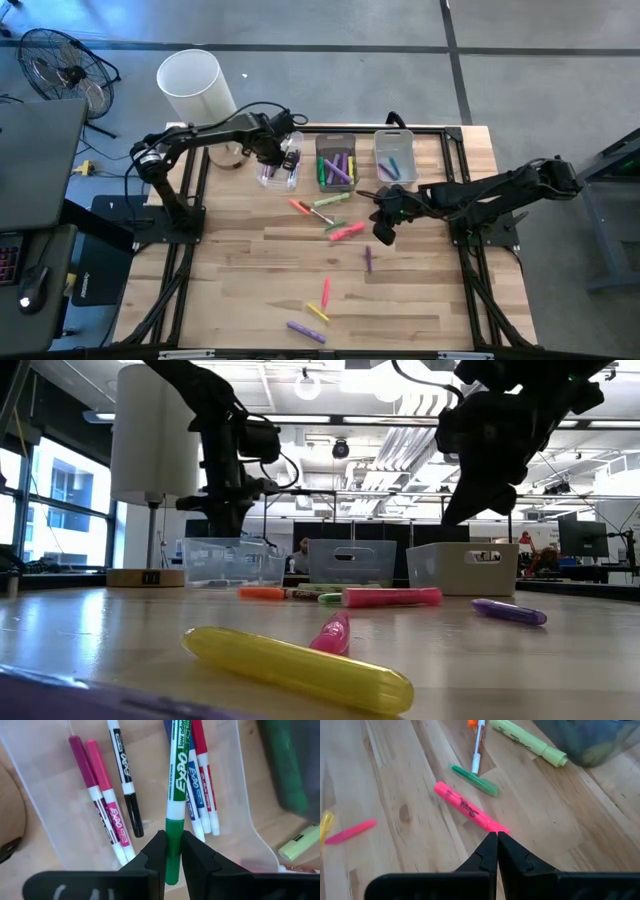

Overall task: Pick & Place Markers
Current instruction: Put the green dry erase marker into the transparent bin

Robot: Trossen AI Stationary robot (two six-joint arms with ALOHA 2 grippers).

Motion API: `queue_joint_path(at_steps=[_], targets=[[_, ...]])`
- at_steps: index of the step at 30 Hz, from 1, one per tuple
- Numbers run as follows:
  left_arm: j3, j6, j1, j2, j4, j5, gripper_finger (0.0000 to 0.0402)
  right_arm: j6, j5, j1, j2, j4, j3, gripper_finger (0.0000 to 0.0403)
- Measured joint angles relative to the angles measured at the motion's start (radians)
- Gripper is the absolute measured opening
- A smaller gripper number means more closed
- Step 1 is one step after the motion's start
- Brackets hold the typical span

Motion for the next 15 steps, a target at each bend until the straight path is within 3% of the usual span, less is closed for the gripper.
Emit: queue_joint_path(at_steps=[7, 15], targets=[[0.000, -0.031, -0.004, 0.000, -0.011, 0.026, 0.0044, -0.068, -0.063, 0.000, 0.000, -0.004, 0.000, 0.0000], [0.000, -0.078, -0.029, 0.000, -0.003, -0.012, 0.0045, -0.100, -0.141, 0.004, 0.000, -0.090, 0.000, 0.0000]])
